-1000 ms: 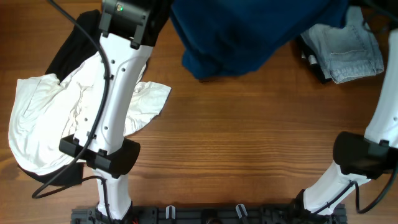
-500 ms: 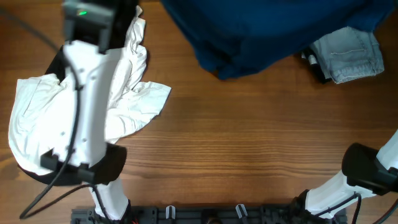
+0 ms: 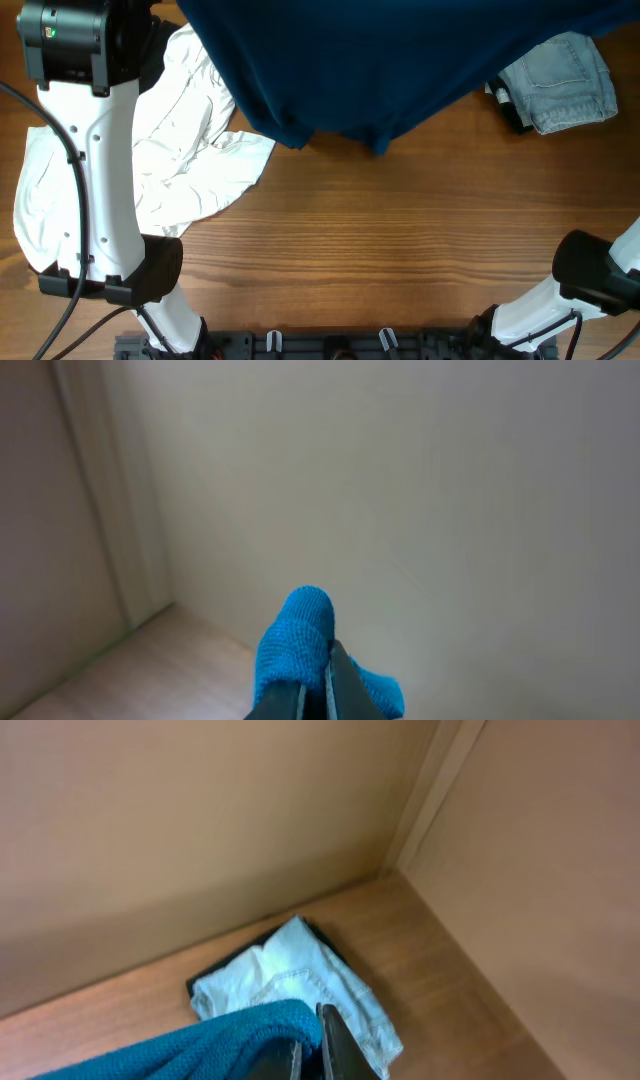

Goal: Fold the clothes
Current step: 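Lift the teal shirt high with both grippers and swing it forward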

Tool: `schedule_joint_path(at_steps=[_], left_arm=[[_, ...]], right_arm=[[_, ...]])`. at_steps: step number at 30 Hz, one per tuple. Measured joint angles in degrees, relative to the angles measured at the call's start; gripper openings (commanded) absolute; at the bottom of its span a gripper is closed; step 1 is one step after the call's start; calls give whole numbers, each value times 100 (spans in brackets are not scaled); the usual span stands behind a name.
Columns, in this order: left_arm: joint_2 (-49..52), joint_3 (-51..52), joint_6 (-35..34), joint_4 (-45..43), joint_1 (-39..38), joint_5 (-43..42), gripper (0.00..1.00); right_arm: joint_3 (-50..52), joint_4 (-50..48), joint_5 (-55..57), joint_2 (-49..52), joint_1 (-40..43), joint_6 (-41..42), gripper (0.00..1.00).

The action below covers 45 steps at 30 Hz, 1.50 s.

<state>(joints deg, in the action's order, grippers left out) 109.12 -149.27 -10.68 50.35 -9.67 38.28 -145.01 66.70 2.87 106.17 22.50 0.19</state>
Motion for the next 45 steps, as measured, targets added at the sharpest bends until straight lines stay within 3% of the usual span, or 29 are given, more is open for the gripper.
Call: schedule_joint_path(at_steps=[11, 17, 20, 26, 31, 40, 45], left_arm=[[4, 0, -31, -2070, 0, -262, 4], [-7, 0, 402, -3532, 0, -262, 4], [-52, 0, 577, -3810, 0, -260, 4], [-162, 0, 741, -3777, -22, -258, 4], [-238, 0, 911, -3685, -466, -170, 4], [-1049, 0, 1829, -3112, -2028, 2026, 4], [-1705, 0, 1947, -3042, -2623, 2710, 4]], right_arm=[[-2, -1412, -420, -155, 2, 0, 4], [-205, -1843, -688, -315, 4, 0, 4], [-221, -1961, -758, -356, 4, 2, 4], [-223, -1963, -874, -380, 4, 24, 4], [-221, -1585, -914, -649, 7, 0, 4], [-238, -623, -533, -1668, 22, -50, 4], [-249, -409, -446, -2039, 22, -61, 4]])
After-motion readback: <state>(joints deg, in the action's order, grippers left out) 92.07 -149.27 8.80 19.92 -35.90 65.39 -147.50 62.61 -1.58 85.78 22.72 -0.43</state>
